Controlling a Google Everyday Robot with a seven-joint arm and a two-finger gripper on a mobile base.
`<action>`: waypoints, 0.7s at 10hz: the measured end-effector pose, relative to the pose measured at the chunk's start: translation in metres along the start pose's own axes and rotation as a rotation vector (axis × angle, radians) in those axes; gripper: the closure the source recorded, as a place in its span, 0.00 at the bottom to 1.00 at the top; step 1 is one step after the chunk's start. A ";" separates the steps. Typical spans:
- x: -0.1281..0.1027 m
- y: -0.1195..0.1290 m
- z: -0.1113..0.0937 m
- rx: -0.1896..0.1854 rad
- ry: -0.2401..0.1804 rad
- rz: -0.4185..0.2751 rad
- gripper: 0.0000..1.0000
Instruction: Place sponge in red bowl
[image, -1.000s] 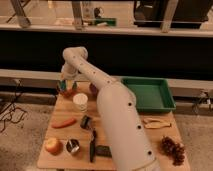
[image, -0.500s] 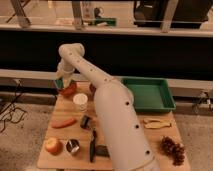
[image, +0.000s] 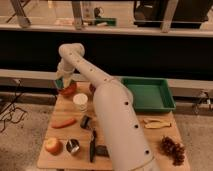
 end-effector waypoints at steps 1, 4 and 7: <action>0.000 0.000 0.000 0.000 0.000 0.000 0.87; 0.000 0.000 0.000 0.000 0.001 0.000 0.64; 0.000 0.000 0.000 -0.001 0.001 0.000 0.36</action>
